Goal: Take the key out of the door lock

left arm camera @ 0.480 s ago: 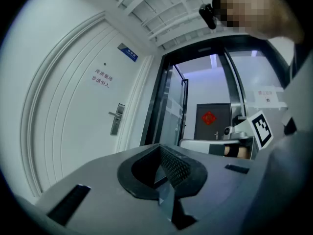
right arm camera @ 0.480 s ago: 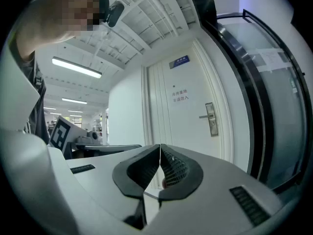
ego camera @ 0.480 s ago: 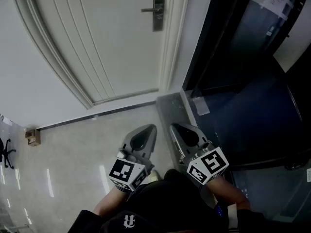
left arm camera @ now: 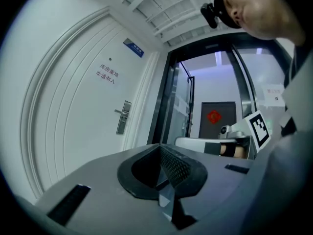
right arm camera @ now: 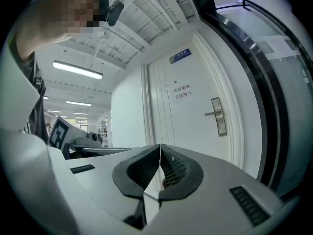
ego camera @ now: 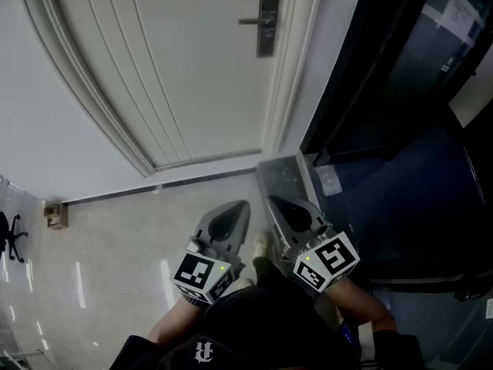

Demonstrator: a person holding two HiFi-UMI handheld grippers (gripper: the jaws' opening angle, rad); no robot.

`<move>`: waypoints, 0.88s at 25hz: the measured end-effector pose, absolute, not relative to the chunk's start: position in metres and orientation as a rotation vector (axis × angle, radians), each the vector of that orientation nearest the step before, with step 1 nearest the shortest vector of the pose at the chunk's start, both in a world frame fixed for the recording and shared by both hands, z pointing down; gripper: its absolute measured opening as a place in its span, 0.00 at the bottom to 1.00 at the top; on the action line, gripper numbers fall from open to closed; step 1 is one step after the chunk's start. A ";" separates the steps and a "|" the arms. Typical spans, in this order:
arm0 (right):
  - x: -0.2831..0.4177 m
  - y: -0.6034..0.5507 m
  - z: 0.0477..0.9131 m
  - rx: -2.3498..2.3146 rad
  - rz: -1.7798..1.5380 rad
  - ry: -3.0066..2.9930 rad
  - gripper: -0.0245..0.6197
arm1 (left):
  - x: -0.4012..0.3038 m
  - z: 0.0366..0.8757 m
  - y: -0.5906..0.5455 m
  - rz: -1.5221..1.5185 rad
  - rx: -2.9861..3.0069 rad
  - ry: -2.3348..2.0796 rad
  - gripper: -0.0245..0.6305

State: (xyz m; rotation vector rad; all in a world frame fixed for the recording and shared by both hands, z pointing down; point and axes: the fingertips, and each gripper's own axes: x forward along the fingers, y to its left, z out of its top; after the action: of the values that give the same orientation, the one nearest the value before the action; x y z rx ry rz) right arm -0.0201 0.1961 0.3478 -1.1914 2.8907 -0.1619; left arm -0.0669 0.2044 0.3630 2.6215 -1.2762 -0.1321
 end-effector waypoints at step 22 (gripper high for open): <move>0.028 -0.064 0.340 -1.077 -0.198 2.939 0.06 | -0.010 0.341 -0.054 -0.143 2.613 -1.389 0.05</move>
State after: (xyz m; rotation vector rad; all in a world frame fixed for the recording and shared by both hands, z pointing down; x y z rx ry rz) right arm 0.0285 -0.0642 0.3404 -1.0767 2.9388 -0.1979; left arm -0.0100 -0.0535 0.3406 2.6131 -1.3895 -0.1432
